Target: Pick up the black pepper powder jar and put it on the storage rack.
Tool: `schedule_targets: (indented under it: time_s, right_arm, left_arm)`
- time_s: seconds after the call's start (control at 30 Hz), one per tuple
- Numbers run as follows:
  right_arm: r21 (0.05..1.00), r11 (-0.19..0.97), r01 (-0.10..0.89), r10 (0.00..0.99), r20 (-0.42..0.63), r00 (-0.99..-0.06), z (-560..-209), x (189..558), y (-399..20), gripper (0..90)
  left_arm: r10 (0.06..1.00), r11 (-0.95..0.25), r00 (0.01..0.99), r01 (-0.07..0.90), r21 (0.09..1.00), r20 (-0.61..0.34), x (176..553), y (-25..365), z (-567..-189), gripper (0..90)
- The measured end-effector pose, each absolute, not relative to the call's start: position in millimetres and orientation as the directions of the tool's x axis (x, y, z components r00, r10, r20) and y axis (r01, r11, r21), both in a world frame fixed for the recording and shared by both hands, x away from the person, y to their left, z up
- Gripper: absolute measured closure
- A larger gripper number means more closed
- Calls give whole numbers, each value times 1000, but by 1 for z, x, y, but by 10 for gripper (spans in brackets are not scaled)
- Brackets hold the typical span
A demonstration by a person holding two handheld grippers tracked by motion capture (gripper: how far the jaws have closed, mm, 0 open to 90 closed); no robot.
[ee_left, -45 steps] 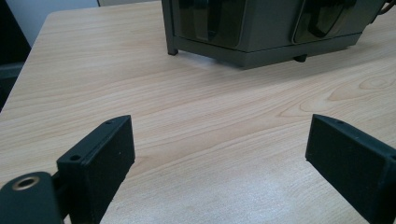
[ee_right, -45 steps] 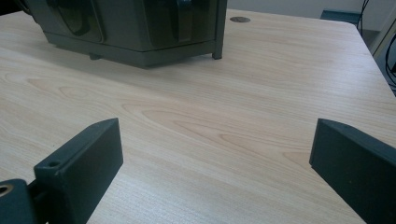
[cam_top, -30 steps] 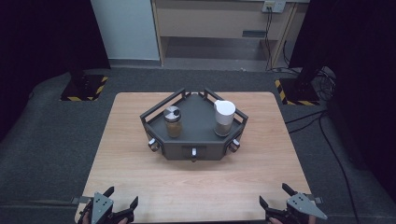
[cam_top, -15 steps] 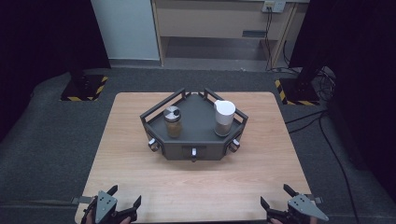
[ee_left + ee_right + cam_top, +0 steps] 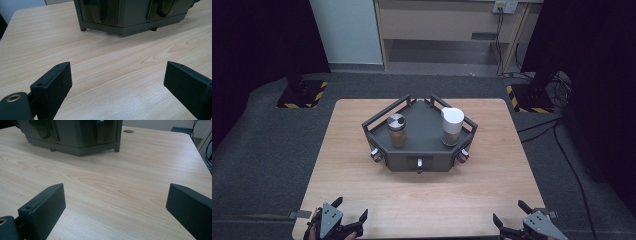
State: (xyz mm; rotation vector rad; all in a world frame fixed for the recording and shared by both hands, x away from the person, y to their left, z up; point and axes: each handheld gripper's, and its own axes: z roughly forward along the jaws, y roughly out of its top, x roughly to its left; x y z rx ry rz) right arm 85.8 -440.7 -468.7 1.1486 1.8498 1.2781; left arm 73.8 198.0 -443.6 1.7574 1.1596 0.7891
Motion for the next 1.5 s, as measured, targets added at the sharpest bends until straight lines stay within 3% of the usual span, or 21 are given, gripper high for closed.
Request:
schedule_targets:
  time_s: [1.5]
  right_arm:
    - [936, 135, 326, 896, 26, -444, -470, 92, -441, 27]
  left_arm:
    - [936, -185, 350, 405, 895, 35, 71, 203, -444, 67]
